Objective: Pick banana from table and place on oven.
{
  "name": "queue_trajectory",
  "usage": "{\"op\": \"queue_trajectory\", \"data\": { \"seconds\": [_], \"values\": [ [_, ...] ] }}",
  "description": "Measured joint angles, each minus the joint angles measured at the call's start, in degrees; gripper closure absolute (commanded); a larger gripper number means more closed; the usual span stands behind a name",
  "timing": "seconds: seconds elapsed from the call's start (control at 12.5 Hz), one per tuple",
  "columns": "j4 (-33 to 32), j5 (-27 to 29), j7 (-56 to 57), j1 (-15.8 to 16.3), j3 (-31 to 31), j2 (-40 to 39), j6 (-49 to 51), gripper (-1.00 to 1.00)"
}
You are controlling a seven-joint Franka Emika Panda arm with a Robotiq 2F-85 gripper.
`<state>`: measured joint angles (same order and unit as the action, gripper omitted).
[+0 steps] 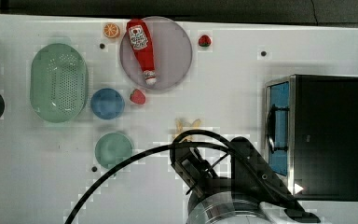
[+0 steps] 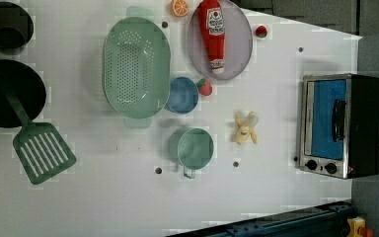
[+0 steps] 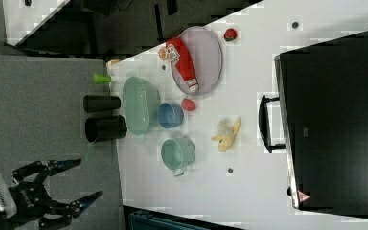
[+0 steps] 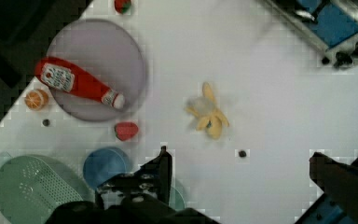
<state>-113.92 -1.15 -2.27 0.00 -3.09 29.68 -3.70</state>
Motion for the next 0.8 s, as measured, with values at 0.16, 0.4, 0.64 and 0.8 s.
{"op": "queue_trajectory", "data": {
  "seconds": [0.16, 0.4, 0.64, 0.8],
  "values": [
    [-2.13, -0.37, 0.0, -0.3, 0.08, -2.53, -5.75, -1.0],
    [-8.17, -0.64, 0.0, -0.98, 0.55, -13.19, -15.32, -1.0],
    [-14.21, -0.28, -0.01, -1.62, 1.59, -26.19, -28.95, -1.0],
    [-20.37, 0.4, 0.0, -1.14, 1.24, -30.38, -38.24, -1.0]
  ]
}}
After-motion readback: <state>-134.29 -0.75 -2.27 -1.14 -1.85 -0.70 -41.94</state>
